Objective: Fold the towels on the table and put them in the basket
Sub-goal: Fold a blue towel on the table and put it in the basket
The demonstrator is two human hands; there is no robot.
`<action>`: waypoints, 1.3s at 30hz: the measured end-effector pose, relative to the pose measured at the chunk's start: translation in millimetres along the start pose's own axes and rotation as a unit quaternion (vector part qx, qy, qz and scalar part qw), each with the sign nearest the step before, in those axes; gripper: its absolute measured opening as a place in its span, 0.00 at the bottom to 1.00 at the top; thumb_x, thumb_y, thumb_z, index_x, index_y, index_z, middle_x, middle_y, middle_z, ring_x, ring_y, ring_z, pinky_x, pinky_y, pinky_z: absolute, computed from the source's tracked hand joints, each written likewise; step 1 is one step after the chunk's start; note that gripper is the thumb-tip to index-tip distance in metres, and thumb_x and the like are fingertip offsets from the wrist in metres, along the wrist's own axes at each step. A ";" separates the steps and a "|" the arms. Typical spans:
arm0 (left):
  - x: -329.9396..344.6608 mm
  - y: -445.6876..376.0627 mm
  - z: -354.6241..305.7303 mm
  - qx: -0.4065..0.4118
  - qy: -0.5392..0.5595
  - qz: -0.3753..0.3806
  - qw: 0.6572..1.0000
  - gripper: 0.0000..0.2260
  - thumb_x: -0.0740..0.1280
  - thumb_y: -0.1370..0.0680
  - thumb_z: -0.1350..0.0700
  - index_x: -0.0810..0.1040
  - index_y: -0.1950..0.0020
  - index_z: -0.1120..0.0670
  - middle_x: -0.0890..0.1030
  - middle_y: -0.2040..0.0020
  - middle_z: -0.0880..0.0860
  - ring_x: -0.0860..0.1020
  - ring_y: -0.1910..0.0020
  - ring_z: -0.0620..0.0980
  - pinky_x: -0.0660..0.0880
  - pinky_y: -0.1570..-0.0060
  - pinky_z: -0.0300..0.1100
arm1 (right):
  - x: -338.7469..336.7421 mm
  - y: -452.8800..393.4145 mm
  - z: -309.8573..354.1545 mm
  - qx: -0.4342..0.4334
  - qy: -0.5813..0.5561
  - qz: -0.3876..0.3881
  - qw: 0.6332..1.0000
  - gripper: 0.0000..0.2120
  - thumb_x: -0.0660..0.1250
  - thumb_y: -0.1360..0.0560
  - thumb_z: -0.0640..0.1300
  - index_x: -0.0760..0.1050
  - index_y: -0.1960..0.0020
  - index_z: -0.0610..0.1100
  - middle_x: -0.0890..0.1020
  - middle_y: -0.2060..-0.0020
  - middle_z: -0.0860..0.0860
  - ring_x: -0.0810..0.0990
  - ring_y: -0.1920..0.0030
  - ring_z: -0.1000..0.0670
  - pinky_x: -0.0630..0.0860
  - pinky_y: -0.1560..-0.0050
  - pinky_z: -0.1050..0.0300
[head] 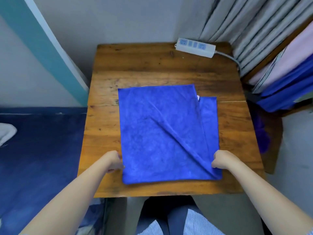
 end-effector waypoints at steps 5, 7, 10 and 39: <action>-55.8 -5.6 -29.6 0.042 -0.017 -0.144 0.989 0.08 0.62 0.23 0.54 0.77 0.55 0.57 0.79 0.54 0.55 0.77 0.52 0.55 0.72 0.57 0.44 | -61.7 -16.6 43.6 -0.073 -0.036 -0.159 0.984 0.11 0.59 0.26 0.40 0.75 0.48 0.37 0.78 0.47 0.42 0.75 0.45 0.41 0.73 0.51 0.54; -76.1 -14.1 -46.9 0.050 -0.034 -0.172 0.983 0.10 0.62 0.23 0.54 0.78 0.48 0.59 0.79 0.46 0.57 0.77 0.45 0.56 0.74 0.52 0.44 | -83.5 -28.5 65.9 -0.098 -0.048 -0.194 0.975 0.12 0.58 0.25 0.40 0.74 0.46 0.36 0.75 0.45 0.40 0.73 0.43 0.39 0.72 0.49 0.51; -107.5 -31.7 -77.6 0.063 -0.043 -0.217 0.973 0.08 0.60 0.23 0.56 0.75 0.48 0.57 0.78 0.43 0.58 0.76 0.48 0.56 0.70 0.56 0.43 | -117.4 -51.8 97.3 -0.135 -0.063 -0.250 0.957 0.13 0.57 0.24 0.38 0.73 0.44 0.36 0.73 0.44 0.40 0.70 0.40 0.39 0.71 0.46 0.49; -176.4 -73.6 -125.9 0.243 0.253 0.003 0.936 0.03 0.64 0.45 0.54 0.73 0.72 0.51 0.67 0.69 0.54 0.61 0.69 0.49 0.54 0.71 0.39 | -161.7 -79.7 71.1 -0.246 -0.240 0.056 0.937 0.12 0.62 0.27 0.32 0.72 0.64 0.47 0.72 0.72 0.52 0.68 0.74 0.60 0.64 0.71 0.65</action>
Point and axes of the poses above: each hand's wrist, its own y-axis away from the middle knuckle, its own x-axis out of the palm, z = x × y, the point moved 5 cm from there along -y, towards the middle knuckle
